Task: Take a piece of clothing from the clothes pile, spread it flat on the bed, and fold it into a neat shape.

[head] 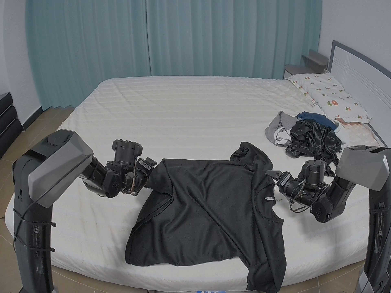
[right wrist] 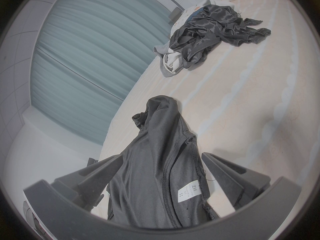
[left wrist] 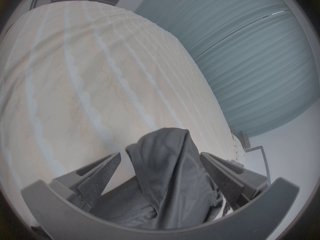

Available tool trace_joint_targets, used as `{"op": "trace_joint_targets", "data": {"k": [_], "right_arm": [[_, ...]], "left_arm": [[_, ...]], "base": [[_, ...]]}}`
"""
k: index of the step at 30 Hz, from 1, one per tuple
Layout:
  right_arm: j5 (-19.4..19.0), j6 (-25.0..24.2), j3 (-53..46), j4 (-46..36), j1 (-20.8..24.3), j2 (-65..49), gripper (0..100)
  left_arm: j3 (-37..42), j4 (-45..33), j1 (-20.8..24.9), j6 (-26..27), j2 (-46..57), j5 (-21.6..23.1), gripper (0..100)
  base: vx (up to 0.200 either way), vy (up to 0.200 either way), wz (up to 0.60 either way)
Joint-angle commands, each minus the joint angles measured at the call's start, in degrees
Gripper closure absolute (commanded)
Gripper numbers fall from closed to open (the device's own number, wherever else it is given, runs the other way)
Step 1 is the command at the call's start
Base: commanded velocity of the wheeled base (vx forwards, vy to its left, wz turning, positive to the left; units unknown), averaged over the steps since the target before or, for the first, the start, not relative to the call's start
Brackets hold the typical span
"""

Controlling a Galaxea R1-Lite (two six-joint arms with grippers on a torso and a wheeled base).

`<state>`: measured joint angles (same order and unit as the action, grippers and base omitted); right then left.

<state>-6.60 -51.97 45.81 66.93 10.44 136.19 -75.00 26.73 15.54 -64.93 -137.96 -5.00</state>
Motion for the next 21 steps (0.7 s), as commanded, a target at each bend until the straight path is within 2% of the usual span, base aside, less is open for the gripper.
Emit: {"op": "trace_joint_targets", "data": {"k": [1,11,12,18,21], "right_arm": [[0.0,-0.06,-0.02,0.13,0.02,0.3,0],[0.0,-0.06,0.07,0.13,-0.06,0.48,0],[0.0,-0.06,0.07,0.13,-0.06,0.48,0],[0.0,-0.06,-0.02,0.13,-0.06,0.56,0],[0.09,-0.06,-0.02,0.13,-0.06,0.65,0]], "left_arm": [[-4.19,-0.81,0.19,0.59,-5.56,-1.59,0],[-12.54,-6.78,0.8,0.77,-9.08,-2.74,0],[-13.69,-7.13,0.8,0.68,-9.34,-3.26,100],[-16.23,-7.84,-0.6,0.68,-9.34,-5.11,100],[-18.69,-8.8,-2.71,2.09,-9.34,-5.29,100]], "base": [[0.0,0.0,0.0],[0.0,0.0,0.0],[0.0,0.0,0.0],[0.0,0.0,0.0],[0.0,0.0,0.0]]}}
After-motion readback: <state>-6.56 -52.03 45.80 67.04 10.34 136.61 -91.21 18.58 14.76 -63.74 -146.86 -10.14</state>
